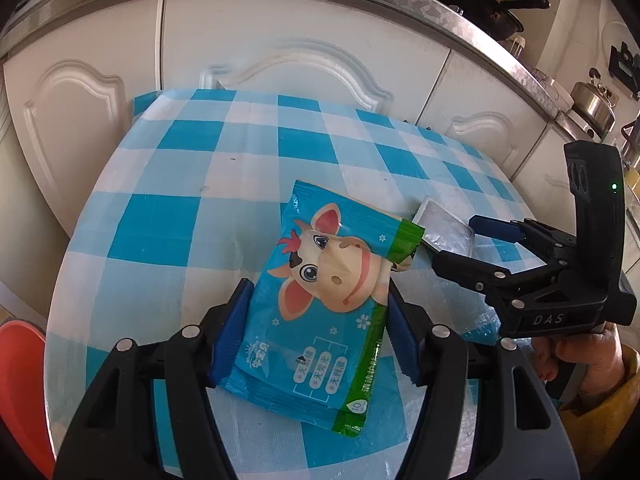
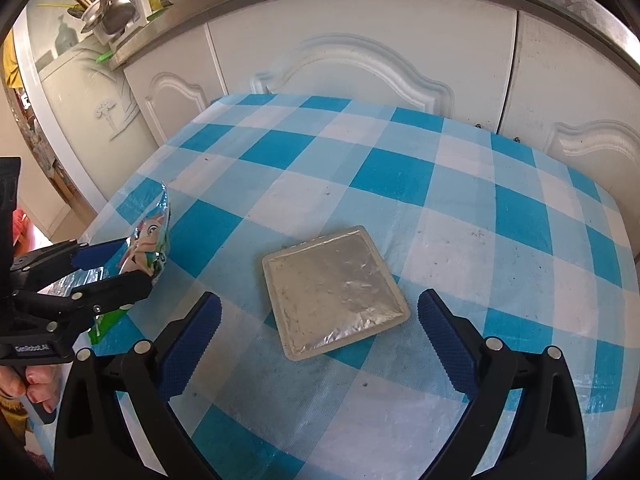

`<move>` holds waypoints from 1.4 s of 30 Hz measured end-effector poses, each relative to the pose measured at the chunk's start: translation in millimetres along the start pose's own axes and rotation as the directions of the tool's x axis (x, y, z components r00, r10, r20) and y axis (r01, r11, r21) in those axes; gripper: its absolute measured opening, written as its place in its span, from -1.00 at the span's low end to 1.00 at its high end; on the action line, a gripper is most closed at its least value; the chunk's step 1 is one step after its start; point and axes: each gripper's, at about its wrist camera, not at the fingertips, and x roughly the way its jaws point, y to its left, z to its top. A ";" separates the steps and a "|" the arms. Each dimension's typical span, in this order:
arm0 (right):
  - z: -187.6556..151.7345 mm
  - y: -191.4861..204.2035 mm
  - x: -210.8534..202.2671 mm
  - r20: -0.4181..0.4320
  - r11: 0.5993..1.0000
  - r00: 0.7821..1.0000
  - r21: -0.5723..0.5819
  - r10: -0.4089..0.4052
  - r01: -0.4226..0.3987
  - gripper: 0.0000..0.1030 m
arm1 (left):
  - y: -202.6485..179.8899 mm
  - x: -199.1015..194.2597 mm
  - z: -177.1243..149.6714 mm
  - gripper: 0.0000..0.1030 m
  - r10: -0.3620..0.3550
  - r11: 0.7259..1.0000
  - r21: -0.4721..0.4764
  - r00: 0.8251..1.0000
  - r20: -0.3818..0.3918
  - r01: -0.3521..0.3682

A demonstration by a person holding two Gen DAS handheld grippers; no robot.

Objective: Collect trash
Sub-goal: 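Grasp the blue cow wipe packet with left tool while right tool grasps the silver foil tray, then lift the wipe packet and foil tray above the table with both tools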

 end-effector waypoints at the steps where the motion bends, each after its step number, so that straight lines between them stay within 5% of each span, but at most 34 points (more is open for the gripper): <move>1: 0.1 0.1 1.8 -0.003 1.000 1.000 -0.001 -0.004 0.004 0.87 | 0.0 -0.1 -0.4 0.25 0.000 1.000 0.000 1.000 0.002 0.000; 10: 1.8 8.6 8.2 -0.025 0.995 0.996 -0.065 -0.083 0.081 0.80 | -0.5 0.4 -0.3 0.25 0.000 1.000 -0.002 1.000 0.004 0.000; 13: 1.7 8.4 5.3 -0.008 0.994 0.996 -0.064 -0.092 0.092 0.47 | 0.0 0.6 -0.2 0.25 0.002 1.000 0.000 1.000 0.004 -0.002; 19: -0.3 6.9 1.4 0.001 0.993 0.994 -0.047 -0.107 0.107 0.29 | -0.5 1.5 -0.1 0.25 0.009 1.000 0.003 1.000 0.003 -0.009; 42: -73.2 -1.2 -70.3 0.079 0.963 0.982 0.228 -0.169 0.147 0.26 | -17.9 -16.2 -28.5 0.24 0.029 0.999 -0.031 0.999 0.017 -0.028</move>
